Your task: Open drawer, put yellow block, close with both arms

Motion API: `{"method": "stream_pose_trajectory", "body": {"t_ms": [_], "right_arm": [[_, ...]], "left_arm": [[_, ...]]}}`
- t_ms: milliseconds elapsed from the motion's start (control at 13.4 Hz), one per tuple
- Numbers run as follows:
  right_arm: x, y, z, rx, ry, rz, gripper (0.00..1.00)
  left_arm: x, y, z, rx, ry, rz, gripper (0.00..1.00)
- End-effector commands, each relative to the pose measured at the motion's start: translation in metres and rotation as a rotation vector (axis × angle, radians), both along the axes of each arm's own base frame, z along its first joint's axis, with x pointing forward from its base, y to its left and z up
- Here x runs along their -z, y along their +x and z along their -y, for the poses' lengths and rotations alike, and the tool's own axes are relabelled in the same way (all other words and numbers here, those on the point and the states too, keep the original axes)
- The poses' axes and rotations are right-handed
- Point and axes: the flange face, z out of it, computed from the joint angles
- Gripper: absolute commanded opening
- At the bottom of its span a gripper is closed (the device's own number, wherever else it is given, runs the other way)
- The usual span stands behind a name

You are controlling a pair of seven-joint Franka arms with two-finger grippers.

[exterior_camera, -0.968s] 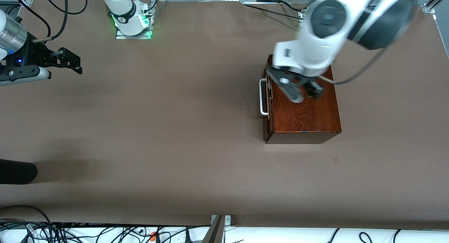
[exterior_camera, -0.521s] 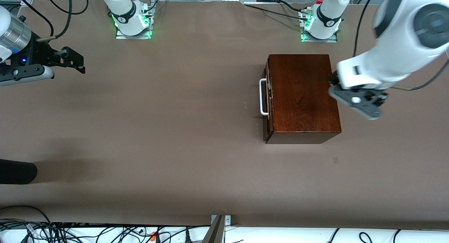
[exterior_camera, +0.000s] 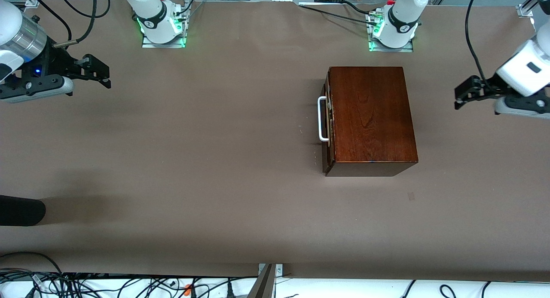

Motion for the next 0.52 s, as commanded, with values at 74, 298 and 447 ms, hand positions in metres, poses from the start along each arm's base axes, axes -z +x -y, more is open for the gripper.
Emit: {"method": "stream_pose_trajectory", "body": {"t_ms": [74, 298, 447], "right_arm": [[-0.0057, 0.0007, -0.0006, 0.009, -0.01, 0.006, 1.0], [-0.0057, 0.0007, -0.0007, 0.009, -0.009, 0.005, 1.0], [-0.0057, 0.0007, -0.0007, 0.009, -0.009, 0.005, 1.0]], "left_arm": [[0.0061, -0.0262, 0.0122, -0.033, -0.012, -0.008, 1.0], [0.0045, -0.0314, 0.0123, -0.024, 0.02, -0.053, 1.0], [0.0007, -0.032, 0.0119, -0.024, 0.023, -0.057, 1.0]]}}
